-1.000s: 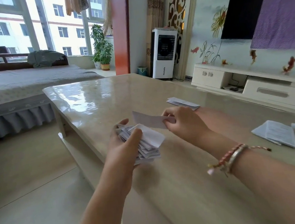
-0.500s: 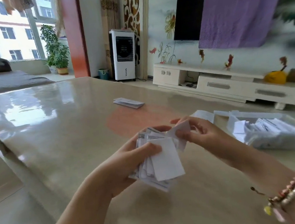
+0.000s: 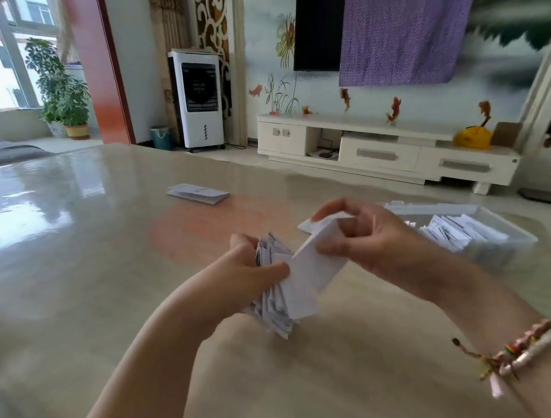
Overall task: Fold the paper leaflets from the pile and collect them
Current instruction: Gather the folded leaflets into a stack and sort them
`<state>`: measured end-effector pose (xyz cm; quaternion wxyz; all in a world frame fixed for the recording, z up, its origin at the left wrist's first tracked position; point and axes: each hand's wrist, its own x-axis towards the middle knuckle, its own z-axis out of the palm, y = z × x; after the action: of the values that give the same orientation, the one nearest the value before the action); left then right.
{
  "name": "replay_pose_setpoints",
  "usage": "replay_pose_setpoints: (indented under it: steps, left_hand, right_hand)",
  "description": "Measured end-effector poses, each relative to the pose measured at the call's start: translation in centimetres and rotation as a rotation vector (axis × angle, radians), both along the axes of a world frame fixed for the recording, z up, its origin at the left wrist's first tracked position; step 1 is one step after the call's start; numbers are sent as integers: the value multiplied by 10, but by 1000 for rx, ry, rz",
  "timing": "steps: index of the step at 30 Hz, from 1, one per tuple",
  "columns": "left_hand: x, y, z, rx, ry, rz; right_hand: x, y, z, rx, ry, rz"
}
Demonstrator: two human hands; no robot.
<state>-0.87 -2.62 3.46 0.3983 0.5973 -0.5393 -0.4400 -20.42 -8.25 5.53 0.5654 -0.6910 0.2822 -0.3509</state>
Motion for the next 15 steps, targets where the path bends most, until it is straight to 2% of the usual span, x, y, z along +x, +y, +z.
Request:
replay_pose_setpoints:
  steps: [3, 8, 11, 15]
  left_hand:
    - [-6, -4, 7, -17, -157, -50]
    - [-27, -10, 7, -29, -242, -161]
    - [-61, -14, 12, -97, -266, -306]
    - [-108, -20, 9, -202, -435, -412]
  right_hand:
    - [7, 8, -6, -139, 151, -24]
    - [-27, 25, -17, -222, 285, -180]
    - [-60, 38, -24, -193, 214, -294]
    - [-98, 42, -36, -173, 217, -366]
